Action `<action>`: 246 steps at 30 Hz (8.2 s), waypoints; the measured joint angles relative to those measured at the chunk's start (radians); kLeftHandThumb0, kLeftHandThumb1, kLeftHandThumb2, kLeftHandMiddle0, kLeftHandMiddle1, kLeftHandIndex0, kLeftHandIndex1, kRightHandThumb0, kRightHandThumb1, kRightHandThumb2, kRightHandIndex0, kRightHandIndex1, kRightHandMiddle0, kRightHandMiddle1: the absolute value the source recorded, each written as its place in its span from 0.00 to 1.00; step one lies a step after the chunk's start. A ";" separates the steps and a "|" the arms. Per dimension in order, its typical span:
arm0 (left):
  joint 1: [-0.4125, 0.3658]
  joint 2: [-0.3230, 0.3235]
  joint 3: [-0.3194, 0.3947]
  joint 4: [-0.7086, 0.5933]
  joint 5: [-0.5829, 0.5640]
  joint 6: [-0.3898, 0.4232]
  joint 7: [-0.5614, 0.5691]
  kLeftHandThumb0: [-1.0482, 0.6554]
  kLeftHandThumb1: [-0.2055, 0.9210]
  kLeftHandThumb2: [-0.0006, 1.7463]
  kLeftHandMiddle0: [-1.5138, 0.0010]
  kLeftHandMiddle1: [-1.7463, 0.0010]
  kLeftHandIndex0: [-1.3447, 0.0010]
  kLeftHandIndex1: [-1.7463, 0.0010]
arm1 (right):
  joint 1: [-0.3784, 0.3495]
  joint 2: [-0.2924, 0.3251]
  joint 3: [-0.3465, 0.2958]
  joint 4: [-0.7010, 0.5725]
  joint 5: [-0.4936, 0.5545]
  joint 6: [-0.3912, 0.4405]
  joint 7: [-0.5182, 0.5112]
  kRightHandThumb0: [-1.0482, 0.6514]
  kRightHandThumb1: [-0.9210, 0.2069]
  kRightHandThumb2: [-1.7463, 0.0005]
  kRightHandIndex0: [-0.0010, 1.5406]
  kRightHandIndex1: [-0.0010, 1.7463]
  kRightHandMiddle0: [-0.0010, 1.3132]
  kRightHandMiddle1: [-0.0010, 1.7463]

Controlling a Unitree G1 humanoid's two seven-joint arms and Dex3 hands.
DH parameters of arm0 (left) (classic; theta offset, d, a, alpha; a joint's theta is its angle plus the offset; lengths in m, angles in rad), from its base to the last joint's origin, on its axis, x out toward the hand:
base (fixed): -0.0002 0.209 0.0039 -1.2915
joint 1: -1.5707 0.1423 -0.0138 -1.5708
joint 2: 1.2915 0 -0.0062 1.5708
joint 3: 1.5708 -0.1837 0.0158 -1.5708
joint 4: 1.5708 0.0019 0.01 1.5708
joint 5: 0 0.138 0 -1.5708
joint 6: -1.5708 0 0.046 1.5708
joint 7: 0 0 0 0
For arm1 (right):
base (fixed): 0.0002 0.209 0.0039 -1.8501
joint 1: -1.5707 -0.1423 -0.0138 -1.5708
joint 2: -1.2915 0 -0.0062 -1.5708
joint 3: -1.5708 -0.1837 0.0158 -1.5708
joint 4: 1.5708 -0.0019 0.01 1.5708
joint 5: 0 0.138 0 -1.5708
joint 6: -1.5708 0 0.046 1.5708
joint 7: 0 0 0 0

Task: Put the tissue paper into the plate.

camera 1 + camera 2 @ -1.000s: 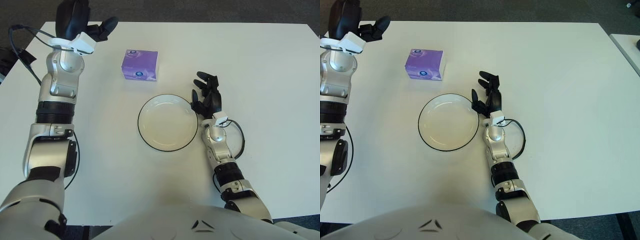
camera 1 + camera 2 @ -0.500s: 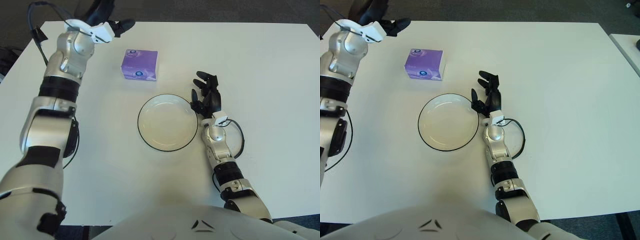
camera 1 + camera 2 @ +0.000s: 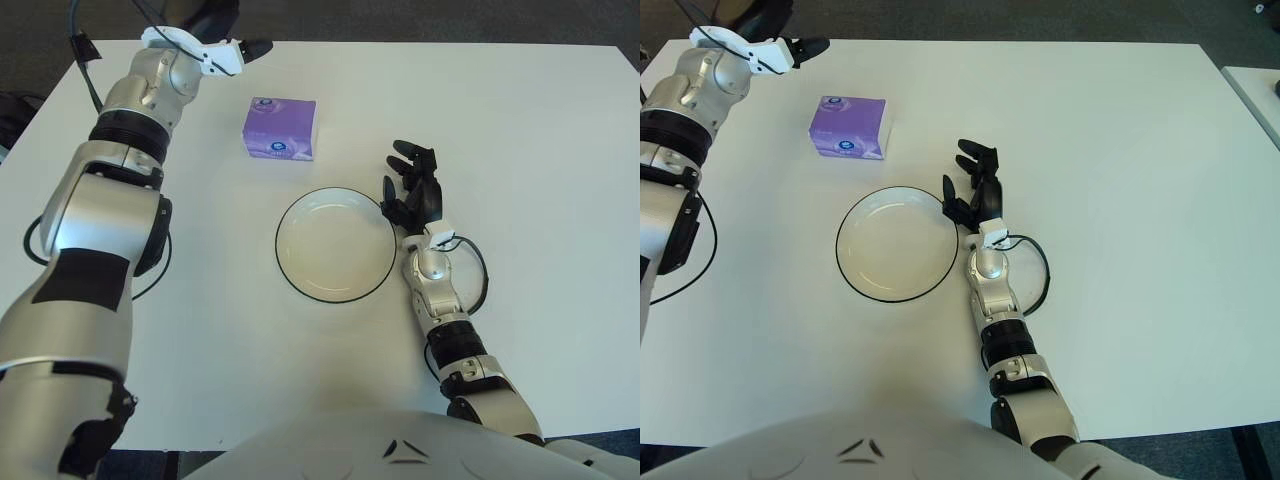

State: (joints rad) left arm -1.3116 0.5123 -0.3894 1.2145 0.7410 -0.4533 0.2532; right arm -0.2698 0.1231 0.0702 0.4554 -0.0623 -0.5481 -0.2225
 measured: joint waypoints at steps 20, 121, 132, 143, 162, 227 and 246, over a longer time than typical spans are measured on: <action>-0.036 -0.087 -0.182 0.108 0.129 0.071 0.100 0.13 1.00 0.45 0.79 0.96 1.00 0.66 | 0.000 0.000 0.001 -0.002 0.000 -0.001 -0.009 0.36 0.15 0.56 0.22 0.47 0.01 0.63; 0.032 -0.123 -0.355 0.132 0.123 0.126 -0.433 0.00 1.00 0.07 1.00 1.00 1.00 1.00 | 0.015 -0.002 0.003 -0.026 -0.002 0.006 0.000 0.40 0.20 0.50 0.23 0.47 0.01 0.63; 0.069 -0.141 -0.402 0.129 0.142 0.167 -0.318 0.00 0.96 0.04 1.00 1.00 0.98 0.99 | 0.023 -0.002 0.005 -0.026 -0.002 0.005 -0.007 0.38 0.19 0.51 0.22 0.46 0.00 0.64; 0.116 -0.155 -0.410 0.129 0.141 0.204 -0.195 0.12 0.94 0.02 0.92 0.48 1.00 0.50 | 0.029 -0.002 0.004 -0.026 0.000 0.005 -0.008 0.40 0.23 0.48 0.22 0.47 0.01 0.64; 0.219 -0.163 -0.404 0.129 0.135 0.217 0.233 0.34 0.49 0.72 0.34 0.00 0.57 0.00 | 0.042 -0.003 0.006 -0.045 -0.001 0.006 -0.011 0.39 0.21 0.50 0.23 0.47 0.01 0.64; 0.270 -0.124 0.094 0.004 -0.245 -0.372 0.299 0.35 0.49 0.73 0.22 0.00 0.57 0.00 | 0.048 -0.004 0.001 -0.059 0.001 0.014 -0.002 0.42 0.27 0.46 0.24 0.47 0.02 0.65; 0.291 -0.099 0.045 -0.128 -0.120 -0.444 0.313 0.34 0.46 0.75 0.24 0.00 0.55 0.00 | 0.044 -0.004 0.001 -0.055 0.002 0.014 -0.002 0.45 0.28 0.44 0.24 0.47 0.01 0.66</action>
State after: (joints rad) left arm -1.0205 0.4131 -0.3439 1.0868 0.6211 -0.8977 0.5662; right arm -0.2260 0.1190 0.0714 0.4009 -0.0603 -0.5346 -0.2245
